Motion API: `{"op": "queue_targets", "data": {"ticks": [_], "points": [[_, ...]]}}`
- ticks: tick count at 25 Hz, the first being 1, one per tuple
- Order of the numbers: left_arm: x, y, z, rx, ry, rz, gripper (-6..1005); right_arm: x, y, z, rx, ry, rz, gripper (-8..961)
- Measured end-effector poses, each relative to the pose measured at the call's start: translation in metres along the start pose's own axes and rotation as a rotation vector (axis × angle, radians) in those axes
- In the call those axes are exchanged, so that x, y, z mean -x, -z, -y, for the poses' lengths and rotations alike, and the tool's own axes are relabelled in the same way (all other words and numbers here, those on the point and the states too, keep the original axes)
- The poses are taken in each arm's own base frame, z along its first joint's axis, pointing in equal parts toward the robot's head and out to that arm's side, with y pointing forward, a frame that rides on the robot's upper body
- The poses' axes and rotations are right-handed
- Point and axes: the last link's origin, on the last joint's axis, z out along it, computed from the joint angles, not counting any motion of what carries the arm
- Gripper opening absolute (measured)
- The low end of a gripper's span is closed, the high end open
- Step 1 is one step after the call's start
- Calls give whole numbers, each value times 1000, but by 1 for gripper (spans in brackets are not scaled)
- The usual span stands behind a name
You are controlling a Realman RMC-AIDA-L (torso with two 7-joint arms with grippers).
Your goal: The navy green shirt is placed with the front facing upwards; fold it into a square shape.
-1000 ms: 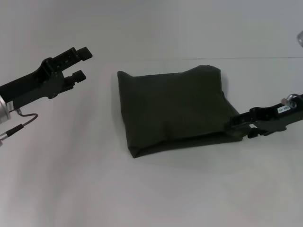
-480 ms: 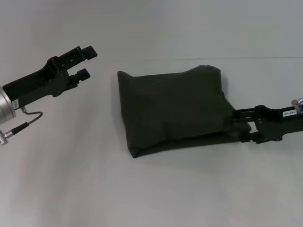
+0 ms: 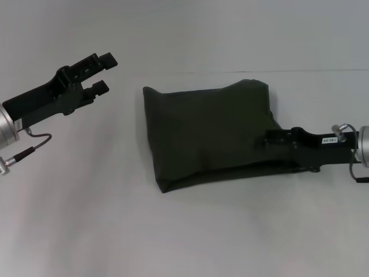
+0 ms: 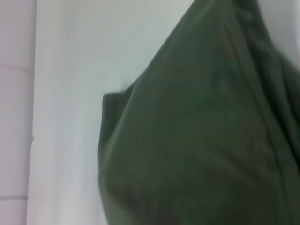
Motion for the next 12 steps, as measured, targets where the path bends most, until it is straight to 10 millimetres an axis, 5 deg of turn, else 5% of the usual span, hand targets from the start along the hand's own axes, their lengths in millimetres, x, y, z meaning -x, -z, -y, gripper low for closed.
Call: {"op": "queue_targets", "data": {"ticks": [12], "points": [[0, 4, 1, 4, 9, -14, 900, 21, 16, -6, 25, 14, 82, 852]]}}
